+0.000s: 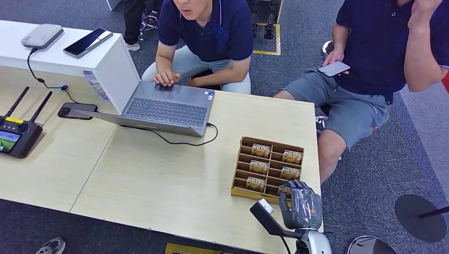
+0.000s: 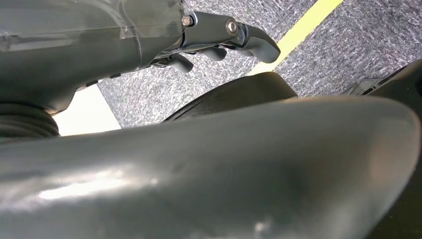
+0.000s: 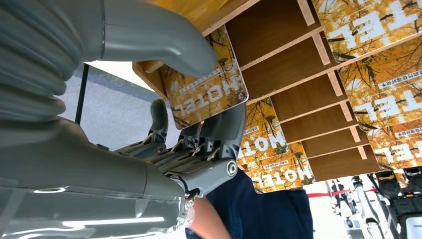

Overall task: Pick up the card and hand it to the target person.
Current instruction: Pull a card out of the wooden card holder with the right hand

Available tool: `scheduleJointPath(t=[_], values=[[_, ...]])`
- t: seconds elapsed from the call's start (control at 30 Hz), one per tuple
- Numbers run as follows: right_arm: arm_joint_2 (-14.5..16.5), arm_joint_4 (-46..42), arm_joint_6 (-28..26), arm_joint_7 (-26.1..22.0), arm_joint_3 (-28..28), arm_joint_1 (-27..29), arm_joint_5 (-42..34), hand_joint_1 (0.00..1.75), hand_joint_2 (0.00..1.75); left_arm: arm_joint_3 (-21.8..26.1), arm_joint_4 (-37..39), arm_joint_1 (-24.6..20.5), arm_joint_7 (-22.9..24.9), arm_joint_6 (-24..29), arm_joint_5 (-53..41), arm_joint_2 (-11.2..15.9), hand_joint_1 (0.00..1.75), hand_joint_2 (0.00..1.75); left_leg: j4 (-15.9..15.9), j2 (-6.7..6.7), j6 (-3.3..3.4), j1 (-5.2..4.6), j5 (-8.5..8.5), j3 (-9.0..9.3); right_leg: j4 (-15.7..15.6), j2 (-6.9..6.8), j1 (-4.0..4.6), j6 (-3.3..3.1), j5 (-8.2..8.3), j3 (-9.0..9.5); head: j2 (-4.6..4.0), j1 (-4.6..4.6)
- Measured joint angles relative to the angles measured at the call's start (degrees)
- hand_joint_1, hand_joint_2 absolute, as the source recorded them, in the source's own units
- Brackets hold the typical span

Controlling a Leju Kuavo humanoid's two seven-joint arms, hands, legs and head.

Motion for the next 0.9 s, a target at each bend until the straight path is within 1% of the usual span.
scheduleJointPath(t=[0.03, 0.1, 0.13, 0.17, 0.23, 0.27, 0.5, 0.67, 0.9], values=[[0.01, 0.12, 0.02, 0.10, 0.00, -0.08, 0.11, 1.23, 1.75, 0.00, 0.00, 0.00, 0.00, 0.00, 0.00, 0.00, 0.00, 0.00, 0.00, 0.00, 0.00, 0.00, 0.00, 0.00, 0.00, 0.00, 0.00, 0.00, 0.00, 0.00, 0.00, 0.00], [0.01, 0.29, 0.01, 0.24, -0.01, -0.22, 0.23, 1.35, 1.75, 0.01, 0.00, 0.00, 0.00, 0.00, 0.00, 0.00, 0.00, 0.00, 0.00, 0.00, 0.00, 0.00, 0.00, 0.01, 0.00, 0.00, 0.00, 0.00, 0.00, 0.00, 0.00, 0.00], [0.01, 0.36, -0.01, 0.29, -0.02, -0.26, 0.27, 1.44, 1.75, 0.01, -0.01, 0.00, 0.00, 0.00, 0.00, 0.00, 0.00, 0.00, 0.00, 0.00, 0.00, 0.00, 0.00, 0.01, 0.00, 0.00, 0.00, 0.00, 0.00, 0.00, 0.00, 0.00], [0.01, 0.42, -0.04, 0.30, -0.02, -0.27, 0.28, 1.55, 1.75, 0.02, 0.00, 0.00, -0.01, 0.01, -0.02, 0.00, 0.00, 0.44, 0.00, 0.00, 0.00, 0.00, 0.00, 0.01, 0.00, 0.00, 0.00, 0.00, 0.00, 0.00, 0.00, 0.00], [0.01, 0.55, -0.21, 0.35, -0.02, -0.28, 0.33, 1.70, 1.75, 0.01, 0.00, 0.00, -0.15, 0.08, -0.10, 0.00, 0.00, 1.31, 0.00, 0.00, 0.00, 0.00, 0.00, 0.01, 0.00, 0.00, 0.00, 0.00, 0.00, 0.00, 0.00, 0.00], [0.01, 0.62, -0.34, 0.39, -0.02, -0.28, 0.38, 1.75, 1.75, 0.01, 0.00, 0.00, -0.33, 0.20, -0.16, 0.00, 0.00, 1.75, 0.00, 0.00, 0.00, 0.00, 0.00, 0.02, 0.00, 0.00, 0.00, 0.00, 0.00, 0.00, 0.00, 0.00], [0.01, 1.01, -1.00, 0.63, -0.06, -0.43, 0.85, 1.75, 1.75, -0.07, 0.00, -0.03, -1.68, 1.19, -2.29, 0.00, 0.00, 1.75, 0.00, 0.00, 0.00, 0.00, 0.00, 0.03, 0.00, 0.01, 0.00, 0.00, 0.00, 0.01, 0.00, 0.00], [-0.01, 1.27, -2.16, 0.73, -0.10, -0.50, 0.27, 1.75, 1.75, -0.07, 0.00, -0.02, -3.02, 3.71, -1.92, -0.02, 0.00, 1.75, 0.00, 0.01, 0.00, 0.00, 0.00, 0.03, 0.00, 0.02, 0.00, 0.00, 0.00, 0.01, 0.00, 0.00], [0.00, 0.62, -4.63, -2.55, -0.22, -0.52, -7.26, 1.75, 1.75, 0.09, -0.01, -0.61, -3.39, 4.26, -1.86, -0.01, 0.00, 1.75, 0.00, 0.00, 0.00, 0.00, 0.00, 0.04, 0.00, 0.01, 0.00, 0.00, 0.00, 0.03, 0.00, 0.01]])
